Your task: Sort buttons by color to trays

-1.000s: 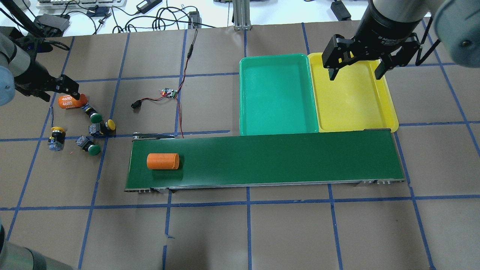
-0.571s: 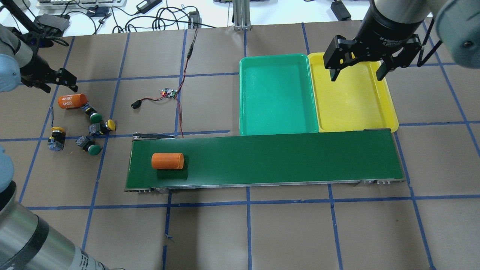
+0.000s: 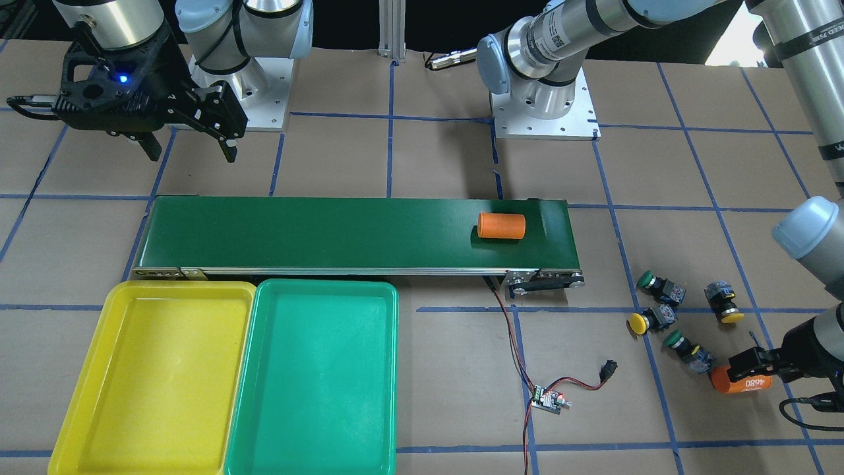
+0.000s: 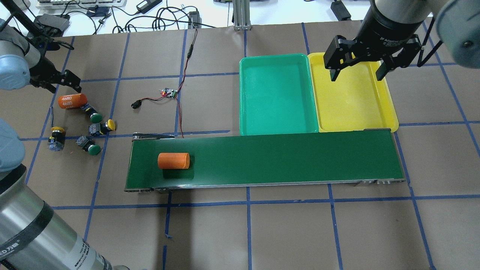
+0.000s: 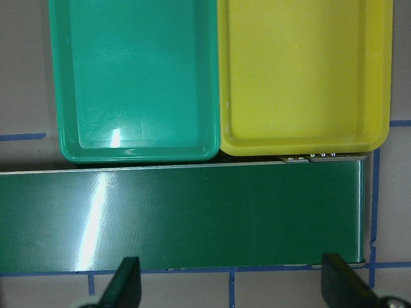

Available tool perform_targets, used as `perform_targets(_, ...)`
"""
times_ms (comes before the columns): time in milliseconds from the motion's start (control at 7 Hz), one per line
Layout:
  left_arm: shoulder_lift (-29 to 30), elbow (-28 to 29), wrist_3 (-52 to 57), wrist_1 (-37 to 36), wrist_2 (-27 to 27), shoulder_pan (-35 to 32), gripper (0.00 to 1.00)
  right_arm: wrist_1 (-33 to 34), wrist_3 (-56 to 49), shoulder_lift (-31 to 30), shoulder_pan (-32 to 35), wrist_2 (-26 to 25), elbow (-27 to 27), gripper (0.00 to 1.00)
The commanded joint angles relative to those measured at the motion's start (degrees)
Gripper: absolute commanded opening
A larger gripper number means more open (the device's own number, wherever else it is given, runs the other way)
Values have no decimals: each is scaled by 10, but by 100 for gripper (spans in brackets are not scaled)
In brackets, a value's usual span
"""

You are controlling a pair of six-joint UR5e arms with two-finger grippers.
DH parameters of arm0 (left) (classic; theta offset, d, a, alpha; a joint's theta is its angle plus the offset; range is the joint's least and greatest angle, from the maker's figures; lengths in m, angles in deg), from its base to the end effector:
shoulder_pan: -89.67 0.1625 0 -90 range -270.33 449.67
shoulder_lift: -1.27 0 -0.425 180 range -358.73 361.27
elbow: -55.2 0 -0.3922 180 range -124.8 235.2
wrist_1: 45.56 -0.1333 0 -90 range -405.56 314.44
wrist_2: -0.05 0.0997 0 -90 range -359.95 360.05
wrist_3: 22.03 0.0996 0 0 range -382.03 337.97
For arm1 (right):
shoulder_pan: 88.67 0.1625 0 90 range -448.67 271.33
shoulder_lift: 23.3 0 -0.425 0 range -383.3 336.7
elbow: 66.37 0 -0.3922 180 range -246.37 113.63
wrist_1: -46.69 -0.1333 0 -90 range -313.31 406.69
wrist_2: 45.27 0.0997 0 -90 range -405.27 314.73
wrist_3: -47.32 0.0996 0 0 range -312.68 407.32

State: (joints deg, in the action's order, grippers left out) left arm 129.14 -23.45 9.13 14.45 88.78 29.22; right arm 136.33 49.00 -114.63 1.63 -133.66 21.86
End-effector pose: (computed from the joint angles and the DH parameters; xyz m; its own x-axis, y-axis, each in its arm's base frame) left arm 0.2359 -0.6909 0.2295 -0.9995 0.0284 -0.0124 0.0291 0.9976 -0.0632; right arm 0.1386 -0.4854 0.5139 -0.9993 0.0227 -0.0295 0.0241 0.9986 -0.0470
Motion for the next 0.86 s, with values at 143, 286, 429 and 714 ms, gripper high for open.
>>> perform_targets(143,15,13,0,-1,0,5,100,-1,-1,0,-1,1,0,100)
perform_targets(286,17,12,0,0,1,5,100,-1,-1,1,-1,1,0,100)
perform_targets(429,19,11,0,0,2,4,100,-1,-1,1,-1,1,0,100)
perform_targets(714,23,11,-1,0,2,4,100,-2,-1,1,-1,1,0,100)
